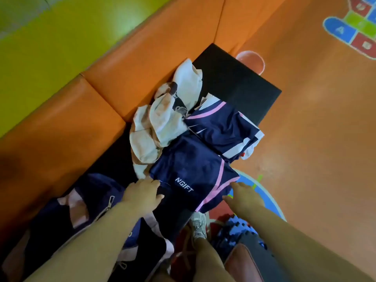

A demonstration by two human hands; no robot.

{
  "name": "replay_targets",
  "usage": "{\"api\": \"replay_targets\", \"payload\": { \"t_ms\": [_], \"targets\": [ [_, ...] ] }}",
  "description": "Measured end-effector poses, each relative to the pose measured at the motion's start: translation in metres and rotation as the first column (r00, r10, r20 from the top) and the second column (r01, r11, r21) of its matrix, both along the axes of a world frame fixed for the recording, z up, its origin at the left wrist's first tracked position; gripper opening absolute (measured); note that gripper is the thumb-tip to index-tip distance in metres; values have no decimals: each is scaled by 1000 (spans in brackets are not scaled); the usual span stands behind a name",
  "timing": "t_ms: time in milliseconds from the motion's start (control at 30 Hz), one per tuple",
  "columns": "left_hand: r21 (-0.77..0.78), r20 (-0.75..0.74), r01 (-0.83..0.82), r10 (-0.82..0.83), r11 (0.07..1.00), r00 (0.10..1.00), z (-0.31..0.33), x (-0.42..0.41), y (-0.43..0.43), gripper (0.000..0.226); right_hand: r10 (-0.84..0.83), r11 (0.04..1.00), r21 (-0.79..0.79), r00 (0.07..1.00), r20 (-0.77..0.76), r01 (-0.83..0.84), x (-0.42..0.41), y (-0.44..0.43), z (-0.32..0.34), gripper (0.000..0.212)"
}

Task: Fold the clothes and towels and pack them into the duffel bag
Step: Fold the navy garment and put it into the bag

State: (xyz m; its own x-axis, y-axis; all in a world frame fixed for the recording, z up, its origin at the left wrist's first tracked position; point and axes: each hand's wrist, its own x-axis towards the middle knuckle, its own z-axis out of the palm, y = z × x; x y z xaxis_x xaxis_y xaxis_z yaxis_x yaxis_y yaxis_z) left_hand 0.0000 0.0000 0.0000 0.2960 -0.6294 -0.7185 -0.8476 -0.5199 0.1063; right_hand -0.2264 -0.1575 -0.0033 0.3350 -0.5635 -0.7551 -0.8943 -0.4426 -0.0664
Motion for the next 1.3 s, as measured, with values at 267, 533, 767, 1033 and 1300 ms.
{"api": "replay_targets", "payload": {
  "t_ms": [267, 533, 767, 1033, 1300],
  "targets": [
    [-150, 69, -94, 105, 984, 992, -67, 7, -64, 65, -105, 994, -5, 990, -92, 105, -6, -23, -68, 64],
    [-206, 70, -132, 149, 970, 986, -125, 15, -102, 85, -403, 915, 17, 915, 22, 403, 25, 5, -123, 107],
    [-238, 76, -182, 205, 954, 976, -148, 4, -101, 74, -516, 853, -5, 844, 144, 522, 37, 4, -152, 112],
    [-151, -9, -437, 441, 887, 897, -138, -35, -55, 68, -356, 928, -5, 890, 285, 372, 6, -19, -143, 102],
    [-189, -102, -703, 699, 685, 708, -139, -43, -39, 93, -557, 823, 136, 734, 388, 552, -9, -17, -152, 107]
  ]
}}
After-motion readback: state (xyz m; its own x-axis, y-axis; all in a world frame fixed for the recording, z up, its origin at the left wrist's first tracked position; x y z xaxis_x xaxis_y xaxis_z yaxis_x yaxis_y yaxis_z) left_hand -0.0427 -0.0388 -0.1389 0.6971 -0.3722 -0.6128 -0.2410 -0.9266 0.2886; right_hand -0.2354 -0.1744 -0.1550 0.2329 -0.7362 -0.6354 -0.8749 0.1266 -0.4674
